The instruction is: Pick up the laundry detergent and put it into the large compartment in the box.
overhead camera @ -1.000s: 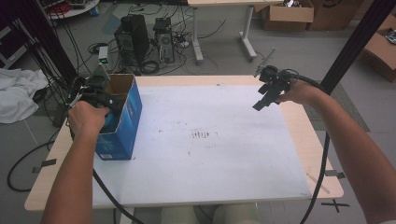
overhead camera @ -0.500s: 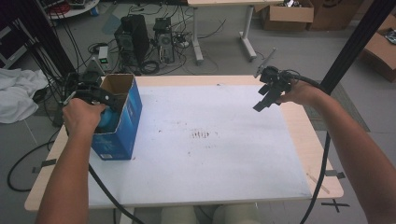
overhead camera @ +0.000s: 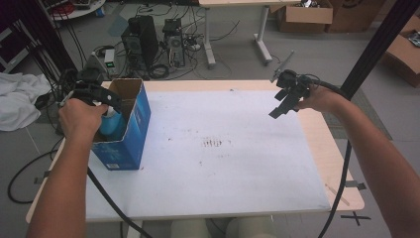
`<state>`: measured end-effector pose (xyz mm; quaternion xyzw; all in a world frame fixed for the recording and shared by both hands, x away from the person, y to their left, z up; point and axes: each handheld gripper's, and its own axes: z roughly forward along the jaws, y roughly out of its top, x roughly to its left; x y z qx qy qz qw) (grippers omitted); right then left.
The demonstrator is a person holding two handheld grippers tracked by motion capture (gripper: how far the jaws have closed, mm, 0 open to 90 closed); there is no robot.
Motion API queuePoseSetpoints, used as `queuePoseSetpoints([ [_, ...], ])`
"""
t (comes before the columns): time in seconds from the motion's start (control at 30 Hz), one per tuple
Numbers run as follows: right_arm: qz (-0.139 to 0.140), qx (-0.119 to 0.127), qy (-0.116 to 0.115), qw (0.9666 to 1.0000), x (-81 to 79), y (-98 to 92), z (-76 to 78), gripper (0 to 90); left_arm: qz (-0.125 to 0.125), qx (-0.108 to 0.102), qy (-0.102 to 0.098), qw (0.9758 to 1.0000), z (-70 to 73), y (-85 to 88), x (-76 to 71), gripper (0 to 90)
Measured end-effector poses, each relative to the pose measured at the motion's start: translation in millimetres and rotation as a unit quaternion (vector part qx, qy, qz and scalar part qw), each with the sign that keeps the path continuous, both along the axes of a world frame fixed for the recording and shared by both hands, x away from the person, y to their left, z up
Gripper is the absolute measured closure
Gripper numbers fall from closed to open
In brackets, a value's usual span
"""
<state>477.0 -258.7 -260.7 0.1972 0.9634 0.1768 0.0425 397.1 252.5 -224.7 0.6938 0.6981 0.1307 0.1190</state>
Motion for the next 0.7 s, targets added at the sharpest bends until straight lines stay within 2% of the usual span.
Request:
queuePoseSetpoints([
  [0.17,0.001,0.002,-0.002,1.0,-1.7,-0.3,1.6,16.2,-0.01,-0.001,-0.005,0.9999,11.4,-0.5,-4.9,24.2],
  [0.33,0.0,0.002,-0.003,1.0,-3.2,-0.4,3.4,16.2,-0.023,-0.004,-0.002,0.9997,19.2,-4.9,-8.3,21.6],
  [0.7,0.0,0.003,-0.006,1.0,-5.3,-0.8,6.1,16.2,-0.07,-0.013,-0.02,0.9973,38.3,-28.4,-13.4,21.4],
])
